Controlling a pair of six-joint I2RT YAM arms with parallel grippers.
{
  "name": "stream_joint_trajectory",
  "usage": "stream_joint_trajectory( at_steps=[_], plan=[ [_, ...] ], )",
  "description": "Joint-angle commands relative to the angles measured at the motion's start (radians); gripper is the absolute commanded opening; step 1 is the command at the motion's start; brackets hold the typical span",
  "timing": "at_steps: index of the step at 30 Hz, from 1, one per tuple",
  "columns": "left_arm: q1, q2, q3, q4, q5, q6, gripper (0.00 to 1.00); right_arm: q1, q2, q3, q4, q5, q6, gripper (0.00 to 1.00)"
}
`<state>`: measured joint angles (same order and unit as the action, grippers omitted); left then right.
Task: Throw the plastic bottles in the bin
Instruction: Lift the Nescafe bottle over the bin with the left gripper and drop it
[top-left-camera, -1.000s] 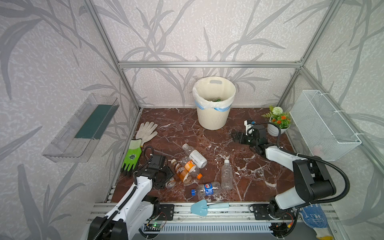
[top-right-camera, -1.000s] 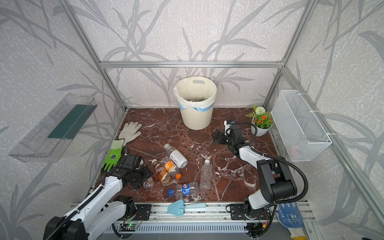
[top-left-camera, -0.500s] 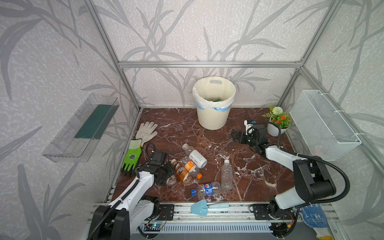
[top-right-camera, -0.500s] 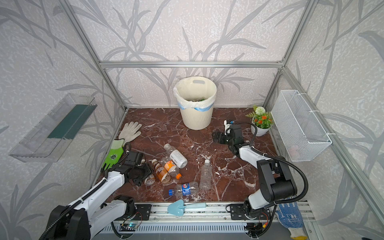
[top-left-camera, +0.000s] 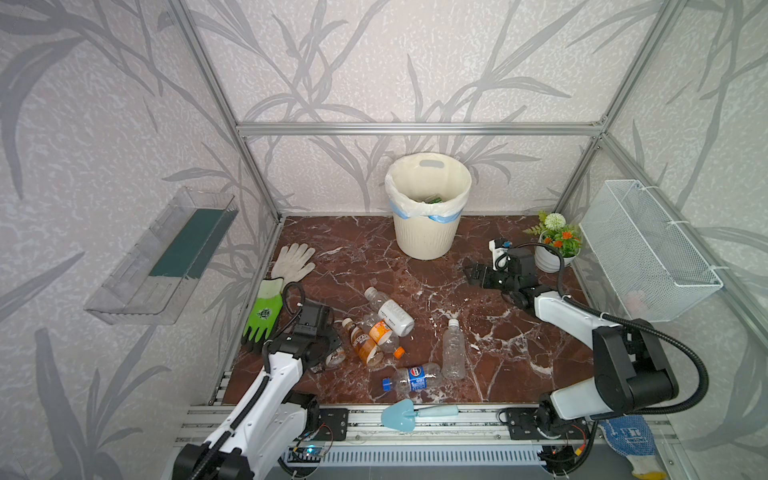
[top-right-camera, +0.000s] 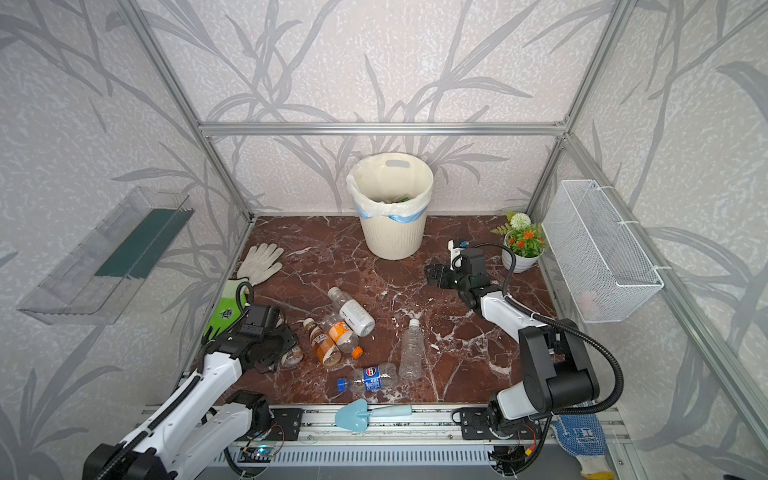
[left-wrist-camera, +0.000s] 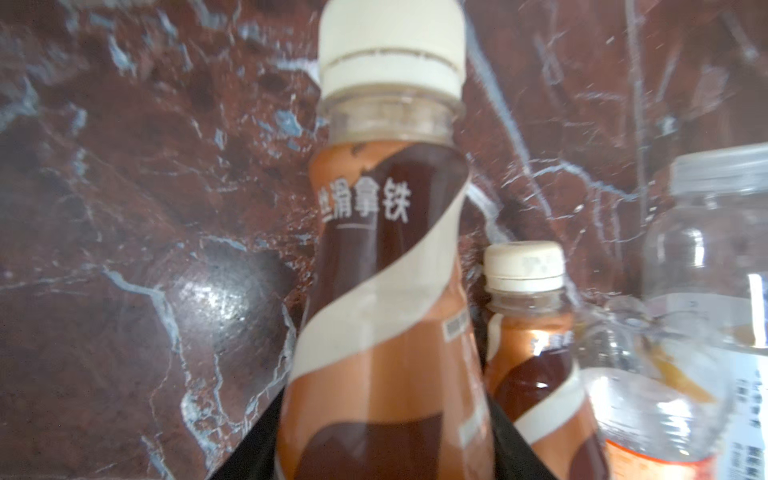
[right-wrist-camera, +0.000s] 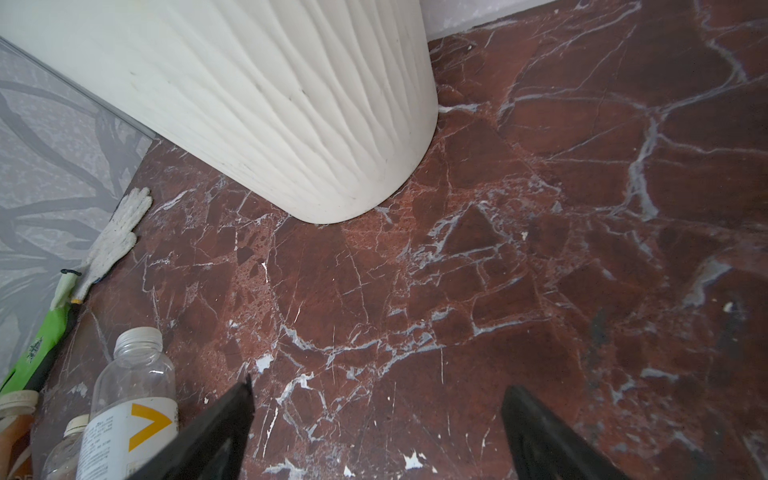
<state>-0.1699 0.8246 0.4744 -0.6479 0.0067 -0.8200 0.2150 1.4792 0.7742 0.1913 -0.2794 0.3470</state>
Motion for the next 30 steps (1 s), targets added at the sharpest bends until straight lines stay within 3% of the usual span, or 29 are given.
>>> stream_joint_trajectory(
  at_steps=[1, 7, 11, 17, 20, 23, 25, 26, 29, 30],
  plan=[
    [0.0, -0.099, 0.096, 0.009, -0.098, 0.082, 0.54, -0.005, -0.034, 0.05, -0.053, -0.01, -0.023, 0.94],
    [0.003, -0.175, 0.24, 0.208, -0.141, 0.31, 0.54, -0.003, -0.071, 0.07, -0.099, -0.018, -0.032, 0.93],
    [0.003, -0.104, 0.355, 0.394, -0.054, 0.402, 0.54, -0.003, -0.114, 0.056, -0.12, -0.011, -0.032, 0.93],
    [-0.018, 0.103, 0.552, 0.758, 0.16, 0.413, 0.53, 0.011, -0.159, 0.046, -0.13, -0.016, -0.016, 0.93],
    [-0.081, 0.297, 0.766, 0.819, 0.213, 0.457, 0.53, 0.02, -0.168, 0.046, -0.125, -0.012, -0.013, 0.93],
    [-0.149, 0.581, 1.118, 0.773, 0.354, 0.482, 0.53, 0.025, -0.161, 0.045, -0.108, -0.017, -0.004, 0.93],
    [-0.198, 0.83, 1.494, 0.591, 0.432, 0.5, 0.54, 0.034, -0.15, 0.048, -0.105, -0.021, 0.0, 0.93],
    [-0.217, 0.949, 1.697, 0.426, 0.421, 0.522, 0.57, 0.039, -0.148, 0.047, -0.101, -0.022, 0.002, 0.93],
    [-0.24, 1.394, 2.499, -0.04, 0.382, 0.557, 0.81, 0.056, -0.151, 0.041, -0.098, -0.025, 0.008, 0.93],
    [-0.229, 1.498, 2.656, -0.091, 0.379, 0.529, 0.93, 0.059, -0.159, 0.035, -0.101, -0.024, 0.006, 0.93]
  ],
)
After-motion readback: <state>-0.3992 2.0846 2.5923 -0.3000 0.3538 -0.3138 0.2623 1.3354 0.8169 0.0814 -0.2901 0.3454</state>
